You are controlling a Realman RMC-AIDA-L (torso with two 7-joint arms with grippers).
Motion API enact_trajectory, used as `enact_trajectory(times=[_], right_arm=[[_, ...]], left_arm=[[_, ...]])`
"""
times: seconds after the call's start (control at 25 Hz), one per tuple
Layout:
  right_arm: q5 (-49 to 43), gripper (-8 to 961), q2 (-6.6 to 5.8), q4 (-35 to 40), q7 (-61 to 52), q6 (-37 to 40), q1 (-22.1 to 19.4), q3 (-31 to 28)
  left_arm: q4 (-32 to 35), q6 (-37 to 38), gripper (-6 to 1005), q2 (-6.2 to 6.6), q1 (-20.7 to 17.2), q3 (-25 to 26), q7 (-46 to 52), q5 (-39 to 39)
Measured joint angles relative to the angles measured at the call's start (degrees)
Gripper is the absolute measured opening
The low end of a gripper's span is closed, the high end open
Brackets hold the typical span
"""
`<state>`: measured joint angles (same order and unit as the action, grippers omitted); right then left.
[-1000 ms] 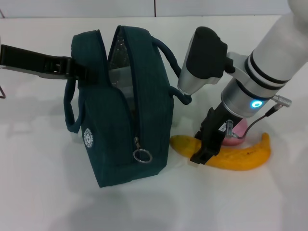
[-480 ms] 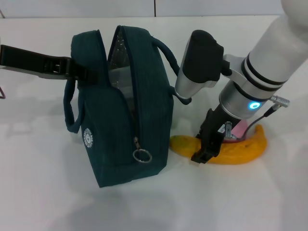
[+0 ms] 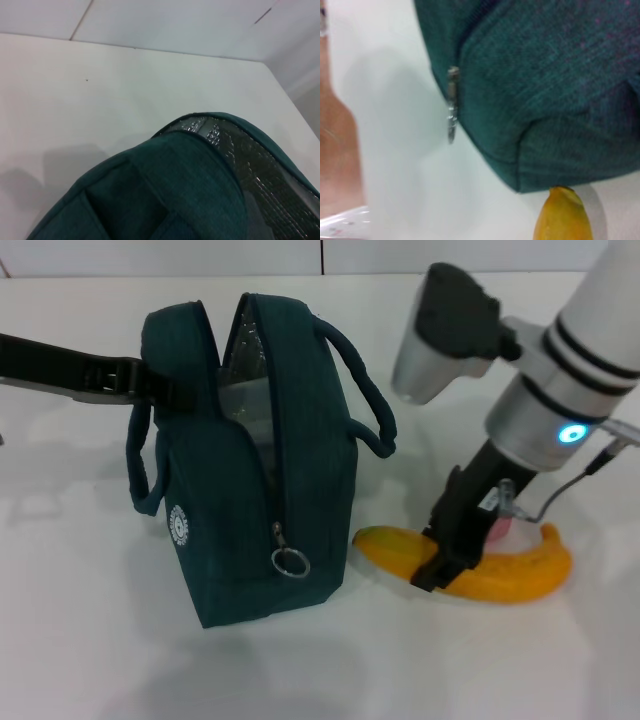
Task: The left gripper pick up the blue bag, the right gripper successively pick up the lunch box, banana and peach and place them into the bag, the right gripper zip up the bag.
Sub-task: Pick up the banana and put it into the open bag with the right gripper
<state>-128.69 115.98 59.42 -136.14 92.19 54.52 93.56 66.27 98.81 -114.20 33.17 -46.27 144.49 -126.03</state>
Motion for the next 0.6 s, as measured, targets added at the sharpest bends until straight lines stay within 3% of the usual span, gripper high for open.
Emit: enact_trajectory(times=[0.2, 0.44, 0.6], right_arm=[[-0.6, 449, -0.41, 5.4, 0.1, 7.3, -3.8, -6.8], [-0.8, 446, -1.06, 8.8, 1.2, 13.7, -7.4, -18.9], [-0.9, 445, -1.02, 8.5, 2.1, 13.4, -8.1, -20.1]], left_arm=[[0.0, 0.2, 33, 0.08, -0.6, 0.7, 0.0, 0.0], [0.0, 0.2, 33, 0.12, -0.7, 1.0, 0.0, 0.0], [0.0, 0.2, 33, 0.12, -0.3, 1.0, 0.0, 0.0]])
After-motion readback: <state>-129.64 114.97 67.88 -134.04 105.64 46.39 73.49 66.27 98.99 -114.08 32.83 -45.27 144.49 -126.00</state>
